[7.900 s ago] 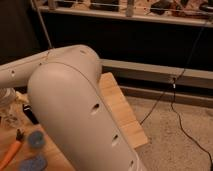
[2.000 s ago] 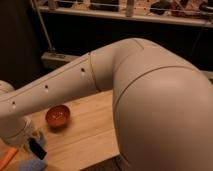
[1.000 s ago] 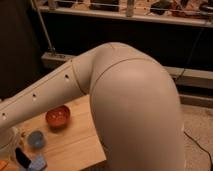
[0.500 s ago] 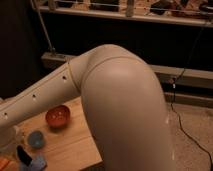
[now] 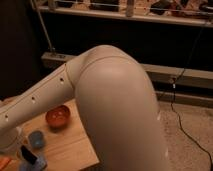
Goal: Place the eraser on the white sponge
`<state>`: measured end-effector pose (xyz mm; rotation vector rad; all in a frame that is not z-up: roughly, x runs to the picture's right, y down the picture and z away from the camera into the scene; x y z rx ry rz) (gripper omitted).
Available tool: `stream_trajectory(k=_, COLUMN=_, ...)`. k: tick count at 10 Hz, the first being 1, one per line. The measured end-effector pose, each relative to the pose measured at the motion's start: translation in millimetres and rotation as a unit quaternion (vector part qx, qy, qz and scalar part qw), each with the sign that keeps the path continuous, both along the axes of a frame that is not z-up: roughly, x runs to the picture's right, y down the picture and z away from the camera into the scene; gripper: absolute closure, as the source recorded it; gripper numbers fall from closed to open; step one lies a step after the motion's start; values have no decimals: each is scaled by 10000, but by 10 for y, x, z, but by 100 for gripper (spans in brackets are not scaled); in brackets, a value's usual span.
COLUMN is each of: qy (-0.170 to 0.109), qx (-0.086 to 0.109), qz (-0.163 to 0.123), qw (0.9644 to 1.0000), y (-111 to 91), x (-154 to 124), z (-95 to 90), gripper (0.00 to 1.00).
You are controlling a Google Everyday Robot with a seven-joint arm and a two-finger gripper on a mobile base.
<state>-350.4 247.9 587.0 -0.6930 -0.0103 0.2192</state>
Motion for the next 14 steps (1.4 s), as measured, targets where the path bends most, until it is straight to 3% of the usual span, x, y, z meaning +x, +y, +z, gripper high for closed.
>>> stream_trajectory(k=10, qy=-169, qx=-86, qz=-314, qw=9993, y=254, x=-86, z=43, gripper=80)
stream_trajectory(k=14, qy=-210, qx=-71, qz=-350, qw=9991, y=267, x=-115, z=80, gripper=80)
